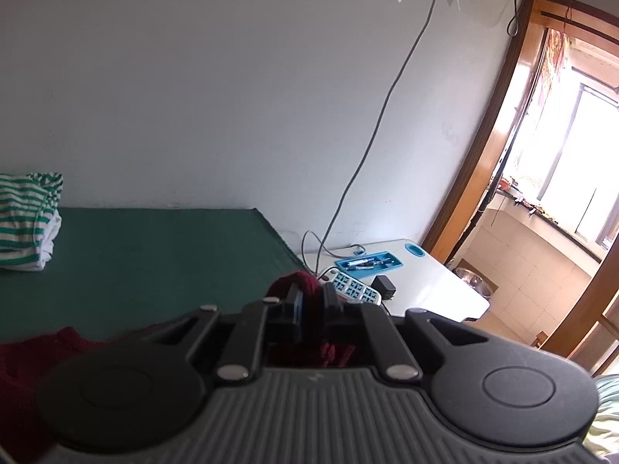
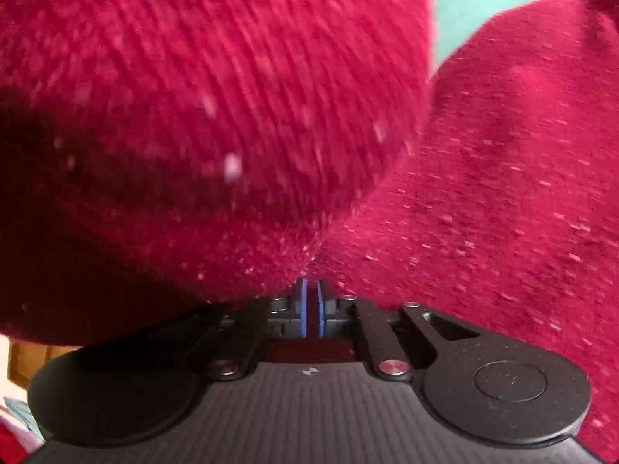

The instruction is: Fold clothes

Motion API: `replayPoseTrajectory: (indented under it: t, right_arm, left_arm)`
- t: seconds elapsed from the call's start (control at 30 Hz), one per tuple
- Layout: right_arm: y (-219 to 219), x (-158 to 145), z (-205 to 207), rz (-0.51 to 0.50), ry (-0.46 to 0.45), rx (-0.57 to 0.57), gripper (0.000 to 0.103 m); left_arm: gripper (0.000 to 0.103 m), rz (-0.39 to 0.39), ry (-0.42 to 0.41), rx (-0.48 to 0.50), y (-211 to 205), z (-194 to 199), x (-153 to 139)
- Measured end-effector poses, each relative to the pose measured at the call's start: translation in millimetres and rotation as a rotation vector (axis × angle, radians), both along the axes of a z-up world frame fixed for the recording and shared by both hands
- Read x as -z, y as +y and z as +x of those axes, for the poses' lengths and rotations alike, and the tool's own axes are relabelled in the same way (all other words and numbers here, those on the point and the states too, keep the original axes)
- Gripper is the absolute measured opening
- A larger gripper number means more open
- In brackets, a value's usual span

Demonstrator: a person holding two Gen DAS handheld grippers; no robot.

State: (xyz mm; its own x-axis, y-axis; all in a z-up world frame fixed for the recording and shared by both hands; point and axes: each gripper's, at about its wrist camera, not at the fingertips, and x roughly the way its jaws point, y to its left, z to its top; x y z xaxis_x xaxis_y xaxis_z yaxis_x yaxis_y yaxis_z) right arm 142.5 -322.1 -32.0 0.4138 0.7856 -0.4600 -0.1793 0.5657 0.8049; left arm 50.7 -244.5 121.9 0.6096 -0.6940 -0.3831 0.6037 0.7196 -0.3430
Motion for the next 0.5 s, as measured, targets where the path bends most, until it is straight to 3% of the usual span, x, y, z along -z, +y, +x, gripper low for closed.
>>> replayPoseTrajectory:
  t: [0.1, 0.17, 0.27, 0.4, 0.5]
  right_arm:
    - [-17, -4, -8, 0.025, 0.048, 0.061, 0.019]
    - [-34, -8, -20, 0.044, 0.053, 0.128, 0.03]
    - [-58, -13, -43, 0.044, 0.053, 0.221, 0.032]
    - [-68, -35, -81, -0.047, -0.058, 0.224, 0.036]
    - [-66, -50, -106, -0.127, -0.143, 0.187, 0.044]
  left_arm:
    - [0.007, -0.036, 0.032, -0.014, 20, 14, -2]
    - [0.007, -0.046, 0.04, -0.027, 30, 22, -3]
    - [0.007, -0.061, 0.047, -0.038, 42, 34, -5]
    - [0.007, -0.067, 0.055, -0.026, 40, 38, -8]
    - [0.007, -0.051, 0.041, 0.0, 28, 34, -7]
